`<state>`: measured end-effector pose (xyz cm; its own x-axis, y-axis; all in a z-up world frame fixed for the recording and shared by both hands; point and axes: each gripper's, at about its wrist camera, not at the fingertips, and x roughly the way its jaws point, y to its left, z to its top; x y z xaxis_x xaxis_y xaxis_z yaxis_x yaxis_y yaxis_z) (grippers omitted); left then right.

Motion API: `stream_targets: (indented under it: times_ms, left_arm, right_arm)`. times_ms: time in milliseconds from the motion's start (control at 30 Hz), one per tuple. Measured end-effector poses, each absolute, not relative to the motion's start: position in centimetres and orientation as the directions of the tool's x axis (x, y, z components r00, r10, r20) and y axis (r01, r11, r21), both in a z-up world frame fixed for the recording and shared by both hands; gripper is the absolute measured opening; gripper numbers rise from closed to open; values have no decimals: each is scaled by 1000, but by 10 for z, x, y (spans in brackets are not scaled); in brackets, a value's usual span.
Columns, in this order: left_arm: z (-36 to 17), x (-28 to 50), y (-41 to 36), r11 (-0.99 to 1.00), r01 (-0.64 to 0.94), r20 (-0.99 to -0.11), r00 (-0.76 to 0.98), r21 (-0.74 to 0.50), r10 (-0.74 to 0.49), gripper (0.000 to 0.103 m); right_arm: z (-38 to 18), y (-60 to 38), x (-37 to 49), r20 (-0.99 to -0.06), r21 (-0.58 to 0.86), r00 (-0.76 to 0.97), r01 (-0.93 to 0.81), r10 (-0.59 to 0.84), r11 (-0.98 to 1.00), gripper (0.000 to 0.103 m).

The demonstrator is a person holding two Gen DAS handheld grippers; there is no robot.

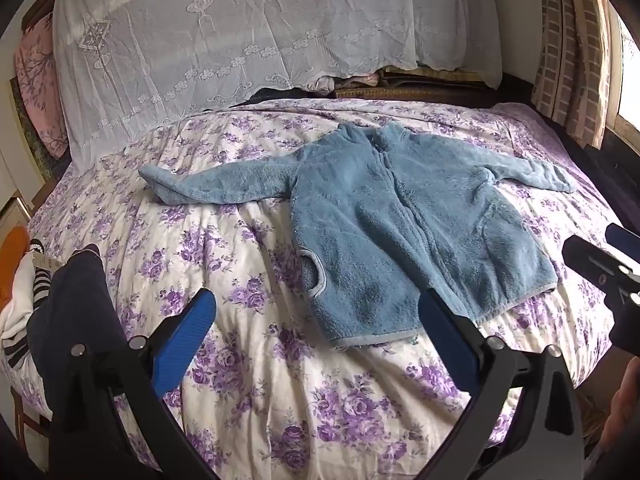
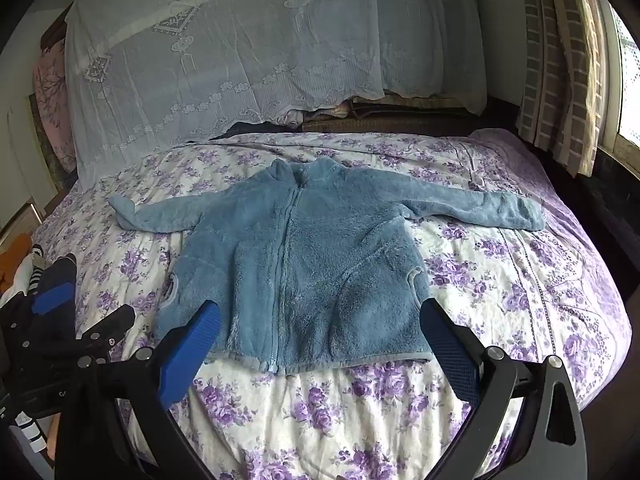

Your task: Fold small clothes

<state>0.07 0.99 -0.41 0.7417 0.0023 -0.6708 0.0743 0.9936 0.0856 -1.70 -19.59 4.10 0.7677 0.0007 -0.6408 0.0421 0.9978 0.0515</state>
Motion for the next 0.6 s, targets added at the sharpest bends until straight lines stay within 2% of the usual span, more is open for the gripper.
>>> stream_targets:
  times_ms: [600]
  left_arm:
    - [-5, 3, 10, 994, 66, -678, 735, 90, 13, 99]
  right_arm:
    - [44, -197, -18, -640, 52, 769, 42, 1, 998, 100]
